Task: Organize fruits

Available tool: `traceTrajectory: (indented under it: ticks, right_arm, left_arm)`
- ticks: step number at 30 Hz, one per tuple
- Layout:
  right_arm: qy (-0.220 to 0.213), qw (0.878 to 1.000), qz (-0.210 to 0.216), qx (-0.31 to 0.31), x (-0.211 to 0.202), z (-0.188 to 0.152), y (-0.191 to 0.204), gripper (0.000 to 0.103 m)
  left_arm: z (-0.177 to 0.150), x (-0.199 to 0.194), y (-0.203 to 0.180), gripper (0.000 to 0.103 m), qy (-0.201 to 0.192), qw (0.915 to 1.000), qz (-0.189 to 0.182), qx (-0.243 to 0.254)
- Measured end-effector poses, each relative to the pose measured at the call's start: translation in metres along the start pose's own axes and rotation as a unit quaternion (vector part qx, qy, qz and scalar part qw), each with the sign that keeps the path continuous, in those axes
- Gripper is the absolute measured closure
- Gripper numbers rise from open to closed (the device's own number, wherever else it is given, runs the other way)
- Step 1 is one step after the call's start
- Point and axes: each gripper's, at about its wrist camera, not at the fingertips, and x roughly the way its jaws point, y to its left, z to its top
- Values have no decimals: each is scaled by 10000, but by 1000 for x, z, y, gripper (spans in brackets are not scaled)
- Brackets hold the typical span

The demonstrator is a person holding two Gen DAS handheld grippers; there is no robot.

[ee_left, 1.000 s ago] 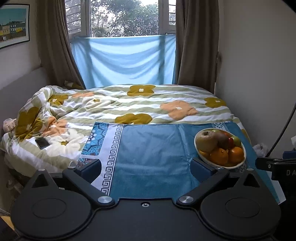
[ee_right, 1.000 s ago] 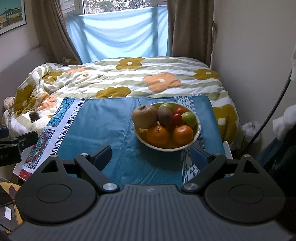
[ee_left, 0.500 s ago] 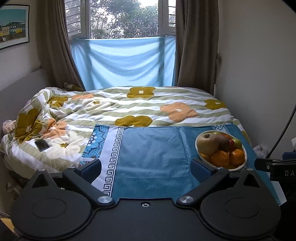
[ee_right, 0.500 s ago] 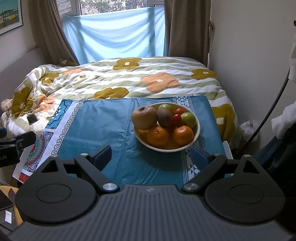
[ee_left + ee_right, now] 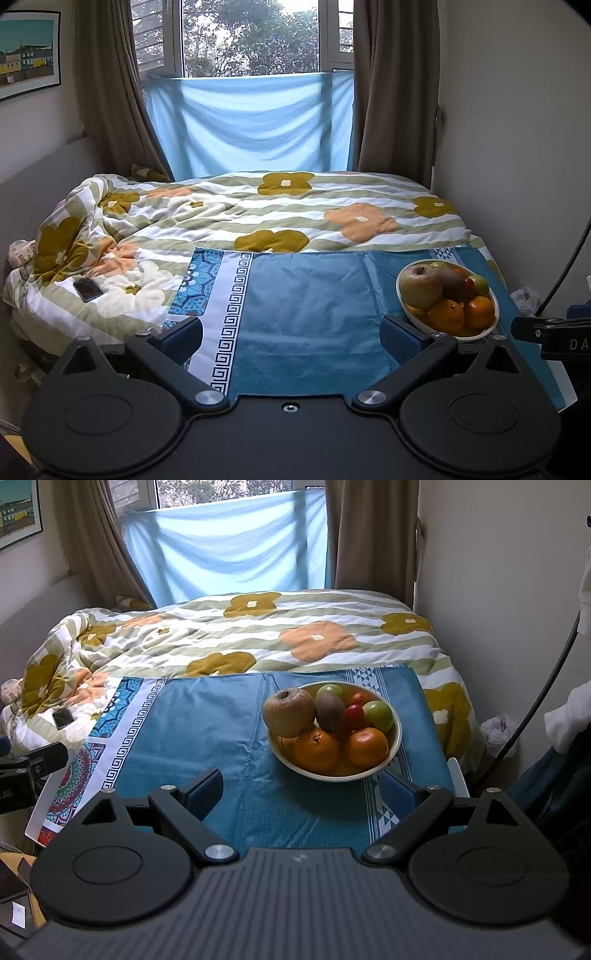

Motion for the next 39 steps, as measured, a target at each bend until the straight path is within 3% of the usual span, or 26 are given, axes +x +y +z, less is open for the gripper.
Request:
traceTrajectory:
  ticks: [39]
  right_arm:
    - [44, 10000, 0, 41, 6, -3, -2, 0]
  left_arm:
    - [1, 0, 4, 0, -49, 10000, 8, 53]
